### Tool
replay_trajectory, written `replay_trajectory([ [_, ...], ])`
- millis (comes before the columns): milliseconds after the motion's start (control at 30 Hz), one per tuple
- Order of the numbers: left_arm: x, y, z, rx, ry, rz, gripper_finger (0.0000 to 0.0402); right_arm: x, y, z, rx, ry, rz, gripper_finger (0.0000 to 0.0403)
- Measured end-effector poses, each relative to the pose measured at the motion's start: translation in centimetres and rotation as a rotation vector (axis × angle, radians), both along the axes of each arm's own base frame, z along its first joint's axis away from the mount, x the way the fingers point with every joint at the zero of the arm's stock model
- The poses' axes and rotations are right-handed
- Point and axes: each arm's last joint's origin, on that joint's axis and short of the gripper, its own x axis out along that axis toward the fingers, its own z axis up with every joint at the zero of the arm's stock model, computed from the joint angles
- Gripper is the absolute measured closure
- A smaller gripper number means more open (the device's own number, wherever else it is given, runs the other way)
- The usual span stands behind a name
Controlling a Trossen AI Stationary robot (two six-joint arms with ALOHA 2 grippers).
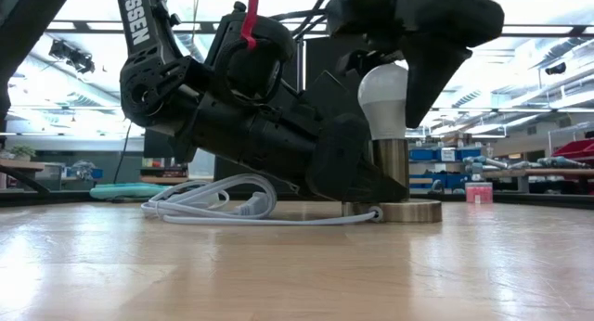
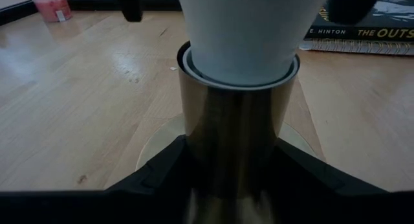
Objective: Screw lightbulb
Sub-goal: Insert the lightbulb into the lamp
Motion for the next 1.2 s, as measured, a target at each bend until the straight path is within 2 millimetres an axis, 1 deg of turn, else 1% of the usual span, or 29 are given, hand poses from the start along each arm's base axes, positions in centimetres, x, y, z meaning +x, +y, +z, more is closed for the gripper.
replay_trajectory([
  [400, 0.0, 0.03, -0.01, 0.0, 0.0, 0.004, 0.0202, 0.09, -0.17, 0.02, -0.082, -0.002, 0.296, 0.0073],
  [567, 0.0, 0.04, 0.0, 0.0, 0.0, 0.005, 0.0202, 0.2, -0.36, 0.03, -0.131, -0.006, 0.353, 0.0073],
  [1000, 0.0, 0.04, 0.0, 0.0, 0.0, 0.006, 0.0202, 0.3, -0.87, 0.03, -0.168, 0.002, 0.505, 0.0073],
  [1200, 0.0, 0.04, 0.0, 0.0, 0.0, 0.005, 0.0202, 0.31, -0.83, 0.03, -0.177, 0.005, 0.617, 0.0073],
])
